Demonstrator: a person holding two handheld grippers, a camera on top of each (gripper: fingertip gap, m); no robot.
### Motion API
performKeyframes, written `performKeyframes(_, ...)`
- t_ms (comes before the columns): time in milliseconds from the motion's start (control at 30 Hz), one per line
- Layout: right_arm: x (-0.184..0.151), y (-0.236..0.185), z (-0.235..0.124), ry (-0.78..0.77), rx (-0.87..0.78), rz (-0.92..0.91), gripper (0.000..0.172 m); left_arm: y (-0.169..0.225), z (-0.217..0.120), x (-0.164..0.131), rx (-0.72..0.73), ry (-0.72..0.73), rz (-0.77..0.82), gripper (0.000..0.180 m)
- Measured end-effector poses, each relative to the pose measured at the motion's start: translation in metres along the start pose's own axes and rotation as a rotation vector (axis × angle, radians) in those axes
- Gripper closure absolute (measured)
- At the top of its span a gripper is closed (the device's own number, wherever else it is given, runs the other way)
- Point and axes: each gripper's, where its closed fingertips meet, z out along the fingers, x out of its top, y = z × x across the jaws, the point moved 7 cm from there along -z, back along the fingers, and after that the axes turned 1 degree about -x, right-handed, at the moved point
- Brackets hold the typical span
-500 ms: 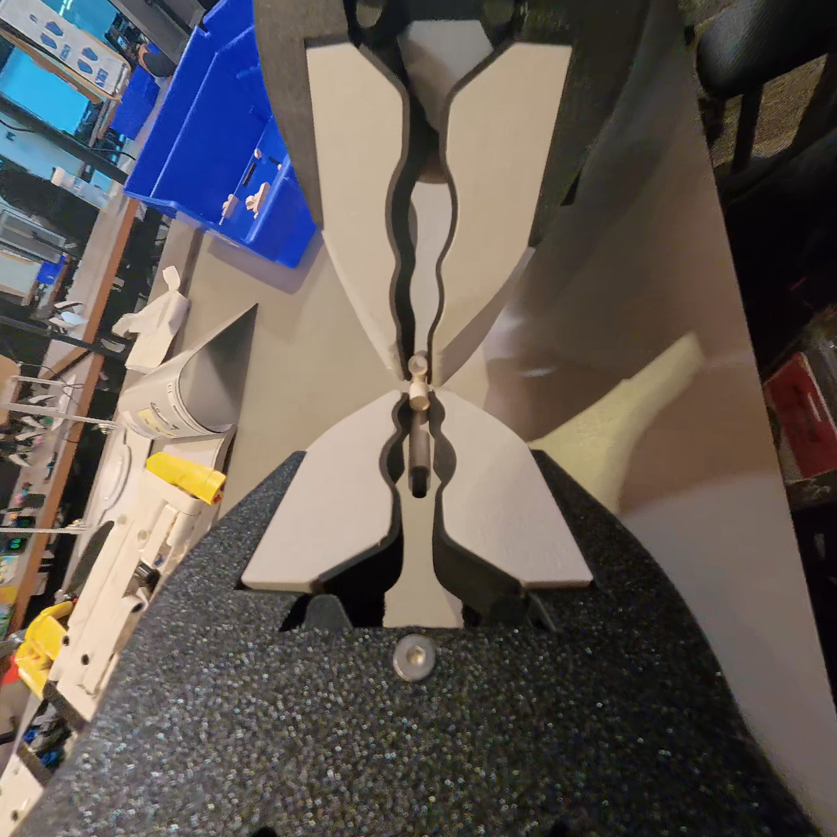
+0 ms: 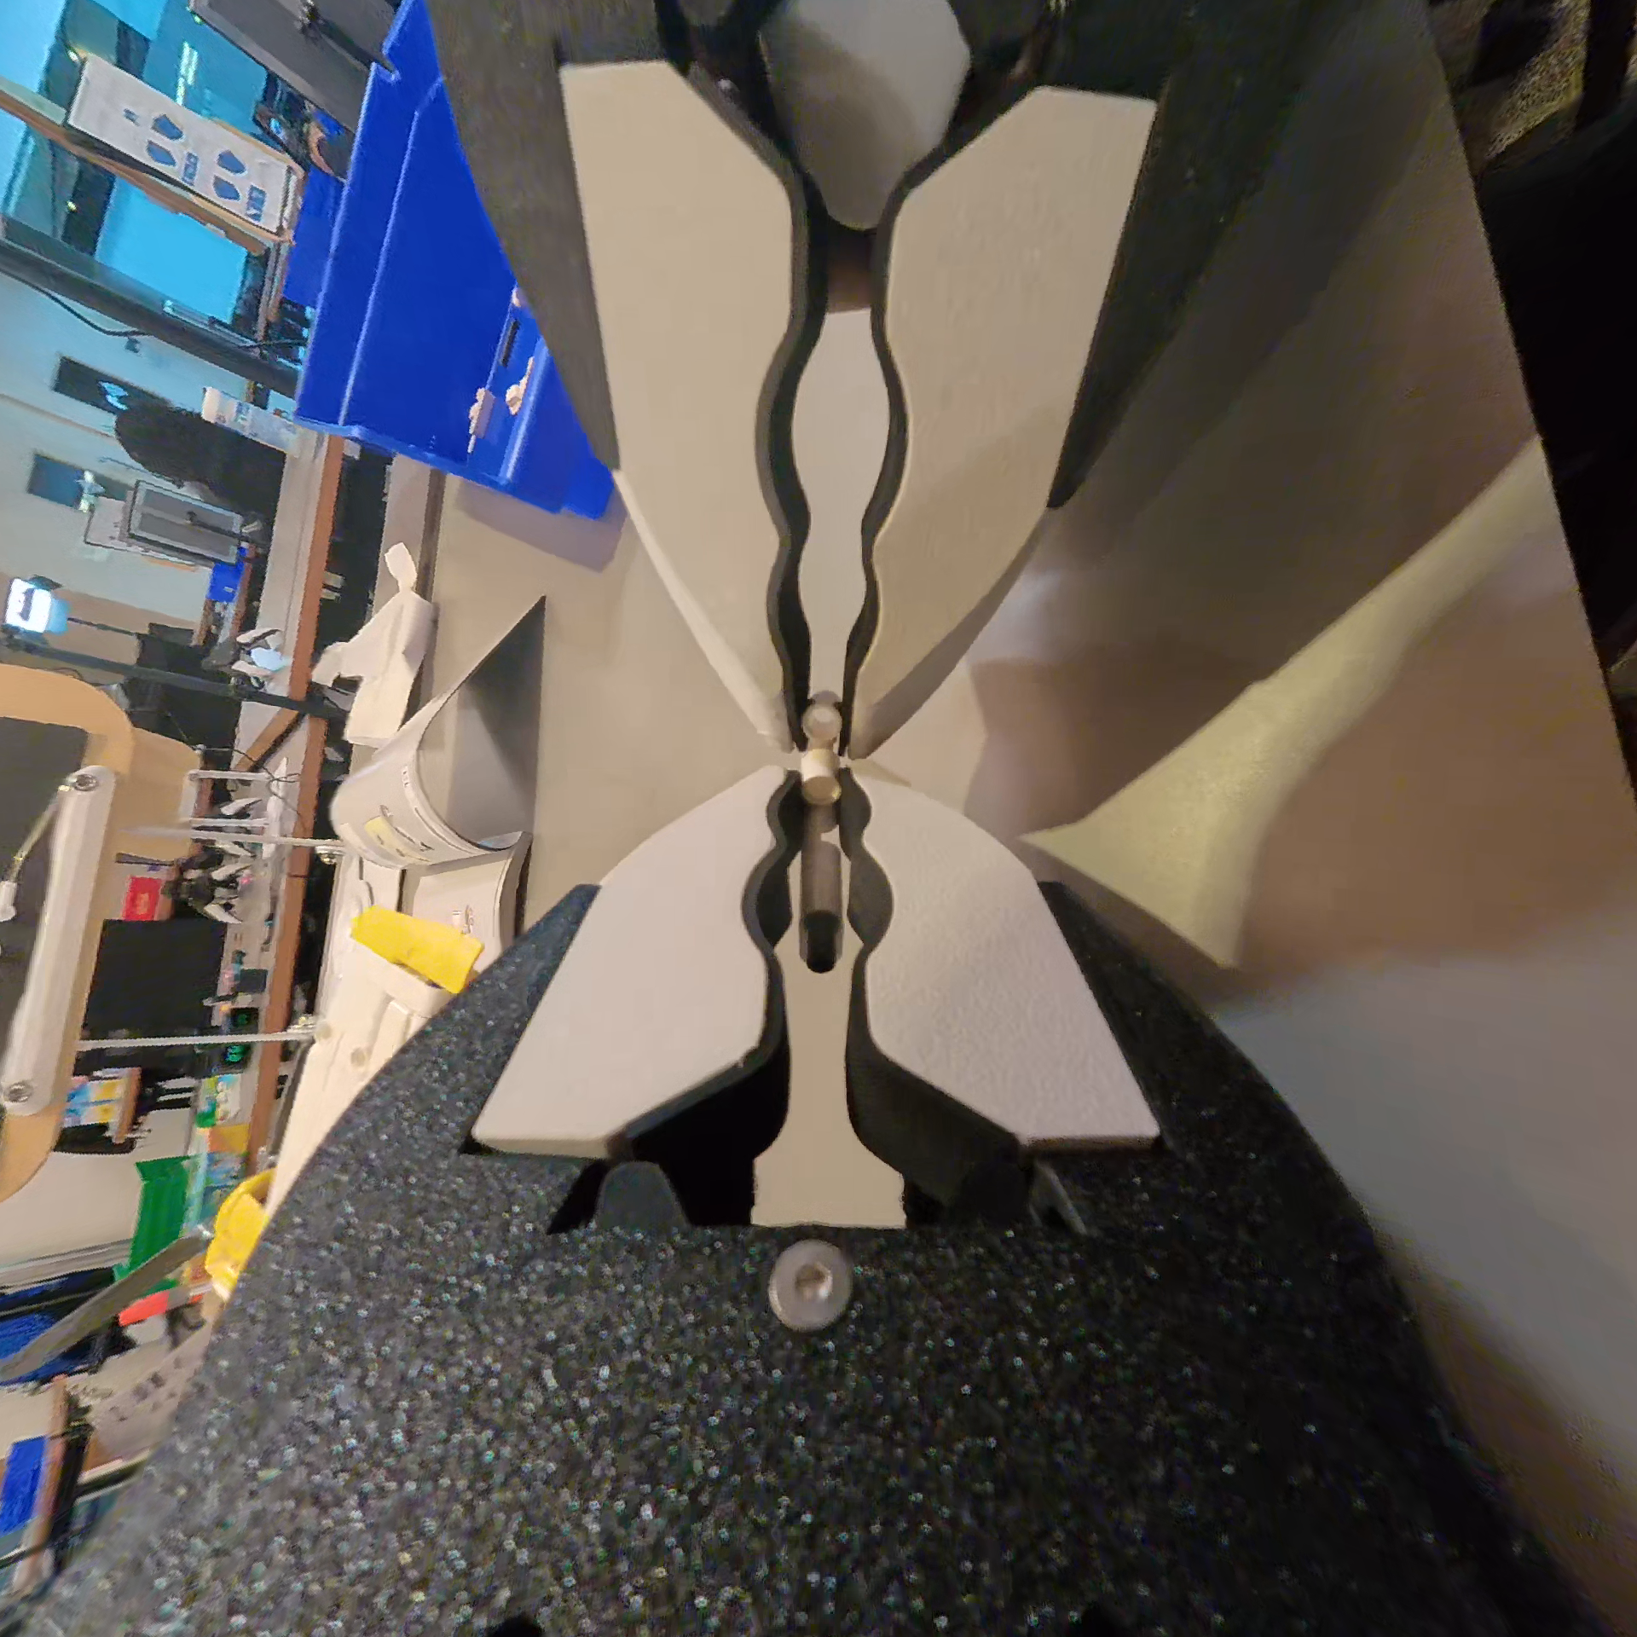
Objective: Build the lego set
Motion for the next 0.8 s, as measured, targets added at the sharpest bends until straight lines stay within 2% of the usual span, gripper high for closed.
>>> performKeyframes(200, 0.001, 0.0, 0.001, 0.003, 0.011, -0.022, 0.165, 0.001, -0.001, -0.001, 0.022, 0.021, 0.106, 0.174)
performKeyframes(500, -0.004, 0.005, 0.006, 0.012, 0.117, 0.333, 0.165, 0.003, 0.0, -0.004, 0.05, 0.032, 0.154, 0.174)
performKeyframes(633, -0.003, 0.001, 0.005, 0.015, 0.111, 0.19, 0.165, 0.005, 0.0, -0.004, -0.002, 0.046, 0.134, 0.174)
performKeyframes(800, 0.001, -0.007, 0.004, 0.0, 0.036, -0.126, 0.165, 0.004, 0.0, -0.005, -0.07, 0.052, 0.084, 0.174)
